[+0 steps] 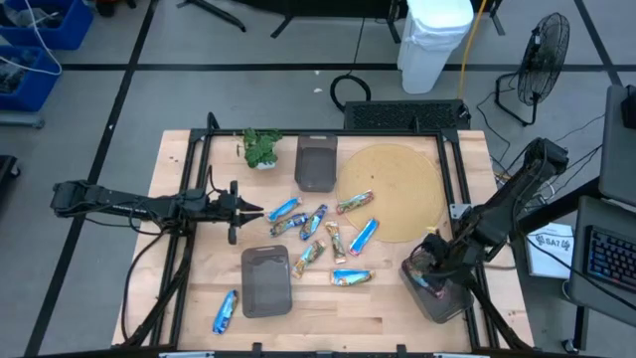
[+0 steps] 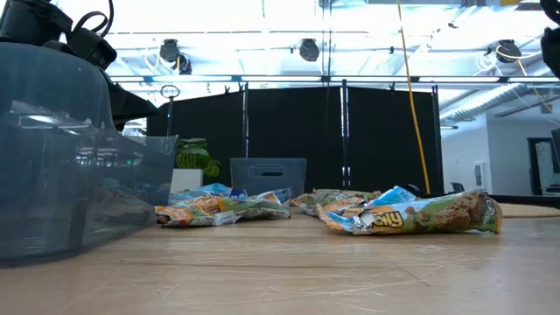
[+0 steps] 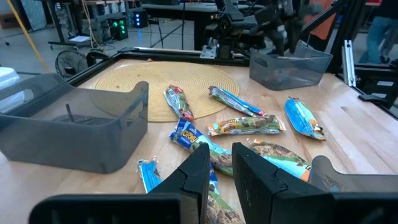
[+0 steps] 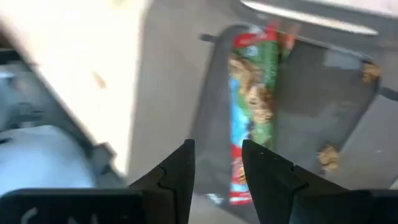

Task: Pick and place Granola Bars by type
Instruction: Put the red granola bar into the bottom right black bin

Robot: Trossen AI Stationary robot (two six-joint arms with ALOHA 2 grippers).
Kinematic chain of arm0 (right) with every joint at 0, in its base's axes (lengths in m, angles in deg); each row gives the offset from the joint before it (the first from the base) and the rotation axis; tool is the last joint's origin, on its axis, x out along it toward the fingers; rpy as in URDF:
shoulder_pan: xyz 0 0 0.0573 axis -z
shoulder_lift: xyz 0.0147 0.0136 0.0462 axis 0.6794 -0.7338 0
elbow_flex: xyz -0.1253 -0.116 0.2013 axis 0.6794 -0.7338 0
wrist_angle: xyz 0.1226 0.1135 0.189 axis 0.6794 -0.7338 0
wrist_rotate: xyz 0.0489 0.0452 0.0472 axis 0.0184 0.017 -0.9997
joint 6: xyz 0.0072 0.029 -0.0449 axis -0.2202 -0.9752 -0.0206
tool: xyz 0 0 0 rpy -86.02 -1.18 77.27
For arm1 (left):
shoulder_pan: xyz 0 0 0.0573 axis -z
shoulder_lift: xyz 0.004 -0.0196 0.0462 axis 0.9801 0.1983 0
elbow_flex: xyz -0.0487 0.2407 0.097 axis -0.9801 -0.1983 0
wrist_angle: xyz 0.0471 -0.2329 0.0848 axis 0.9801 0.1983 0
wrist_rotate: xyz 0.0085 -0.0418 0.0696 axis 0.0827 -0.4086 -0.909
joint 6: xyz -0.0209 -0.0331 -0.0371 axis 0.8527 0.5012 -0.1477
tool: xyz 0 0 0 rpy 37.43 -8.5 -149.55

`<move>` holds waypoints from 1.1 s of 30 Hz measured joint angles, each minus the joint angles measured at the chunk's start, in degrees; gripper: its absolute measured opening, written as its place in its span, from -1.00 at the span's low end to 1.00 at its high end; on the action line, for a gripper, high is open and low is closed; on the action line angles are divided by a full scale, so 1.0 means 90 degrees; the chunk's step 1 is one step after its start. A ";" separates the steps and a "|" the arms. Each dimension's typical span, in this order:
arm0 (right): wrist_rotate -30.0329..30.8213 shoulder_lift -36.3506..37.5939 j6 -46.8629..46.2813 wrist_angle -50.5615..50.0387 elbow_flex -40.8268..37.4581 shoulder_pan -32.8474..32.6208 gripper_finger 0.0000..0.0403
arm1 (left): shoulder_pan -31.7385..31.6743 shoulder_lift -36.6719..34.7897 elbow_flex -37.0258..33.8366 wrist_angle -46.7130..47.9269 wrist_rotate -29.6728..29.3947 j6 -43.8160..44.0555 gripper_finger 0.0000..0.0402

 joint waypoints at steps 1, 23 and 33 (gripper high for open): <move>0.0035 0.0207 0.0089 -0.0004 0.0000 0.0029 -0.40 | -0.0001 0.0000 0.0000 0.0000 0.0000 0.0000 -0.63; 0.5169 0.2489 0.8886 0.2222 -0.0218 0.2189 -0.49 | -0.0001 0.0000 0.0000 0.0000 0.0005 -0.0005 -0.63; 0.2829 0.2980 1.0051 0.4938 -0.1857 0.4460 -0.49 | 0.0000 0.0000 0.0000 0.0000 0.0002 -0.0039 -0.63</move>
